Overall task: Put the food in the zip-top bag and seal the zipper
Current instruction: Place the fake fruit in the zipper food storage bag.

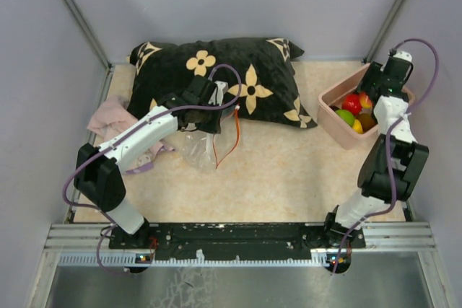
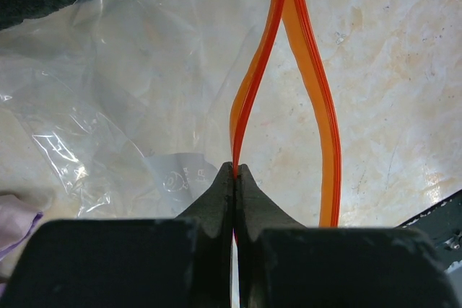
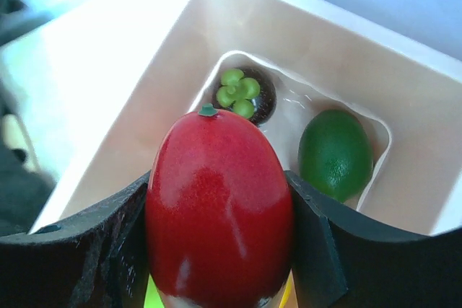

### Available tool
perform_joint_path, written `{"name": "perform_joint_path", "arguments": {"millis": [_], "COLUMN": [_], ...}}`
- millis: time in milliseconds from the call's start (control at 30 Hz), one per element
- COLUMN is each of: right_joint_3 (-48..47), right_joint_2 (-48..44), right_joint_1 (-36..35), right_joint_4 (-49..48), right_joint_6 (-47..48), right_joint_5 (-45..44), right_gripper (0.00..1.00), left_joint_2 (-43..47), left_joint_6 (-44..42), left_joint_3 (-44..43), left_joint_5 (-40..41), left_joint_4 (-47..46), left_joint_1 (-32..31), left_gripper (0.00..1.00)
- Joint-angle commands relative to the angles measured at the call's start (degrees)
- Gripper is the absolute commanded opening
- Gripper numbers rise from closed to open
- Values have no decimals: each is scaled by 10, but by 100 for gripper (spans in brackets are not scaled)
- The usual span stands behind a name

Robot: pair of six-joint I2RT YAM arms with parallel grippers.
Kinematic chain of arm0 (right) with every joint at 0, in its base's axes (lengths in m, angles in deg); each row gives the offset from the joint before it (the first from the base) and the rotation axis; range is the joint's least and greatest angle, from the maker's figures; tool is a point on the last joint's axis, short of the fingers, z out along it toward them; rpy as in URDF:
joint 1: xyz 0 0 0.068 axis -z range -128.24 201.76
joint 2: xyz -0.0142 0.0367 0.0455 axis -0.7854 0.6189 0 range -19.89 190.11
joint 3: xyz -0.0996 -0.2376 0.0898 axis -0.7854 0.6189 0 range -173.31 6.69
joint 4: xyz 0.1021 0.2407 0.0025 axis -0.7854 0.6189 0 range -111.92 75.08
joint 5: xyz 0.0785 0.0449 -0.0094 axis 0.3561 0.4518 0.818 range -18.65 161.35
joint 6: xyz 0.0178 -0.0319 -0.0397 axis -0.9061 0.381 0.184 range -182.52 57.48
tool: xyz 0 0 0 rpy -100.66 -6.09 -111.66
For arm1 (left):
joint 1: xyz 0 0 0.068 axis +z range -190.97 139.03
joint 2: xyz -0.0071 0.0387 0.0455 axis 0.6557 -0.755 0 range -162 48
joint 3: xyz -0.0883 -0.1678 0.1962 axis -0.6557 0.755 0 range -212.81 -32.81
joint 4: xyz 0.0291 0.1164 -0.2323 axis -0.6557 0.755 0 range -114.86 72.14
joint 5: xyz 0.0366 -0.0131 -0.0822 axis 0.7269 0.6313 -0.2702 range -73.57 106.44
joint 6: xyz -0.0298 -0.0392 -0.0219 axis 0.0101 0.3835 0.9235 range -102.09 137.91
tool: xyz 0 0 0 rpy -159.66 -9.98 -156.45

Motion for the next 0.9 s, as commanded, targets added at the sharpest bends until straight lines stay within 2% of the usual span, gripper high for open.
{"name": "perform_joint_path", "arguments": {"millis": [0,200,333,600,867], "right_joint_3": [17,51,113,235,338], "right_joint_2": [-87,-162,-221,-300,-319], "right_joint_1": [-21,-76,-127,-264,-398], "right_joint_4": [-42,-42,-71,-167,-330], "right_joint_6": [-19,-45,-85,-180,-274], "right_joint_5": [12,33,44,6,-37], "right_gripper": [32,31,30,29,29], "left_joint_2": [13,22,24,36,46], "left_joint_6": [4,6,9,15,20], "left_joint_3": [4,8,8,25,26], "left_joint_5": [-15,-10,-15,-20,-20], "left_joint_4": [-6,-11,-13,-26,-32], "left_joint_1": [2,4,4,5,5], "left_gripper": [0,0,0,0,0]}}
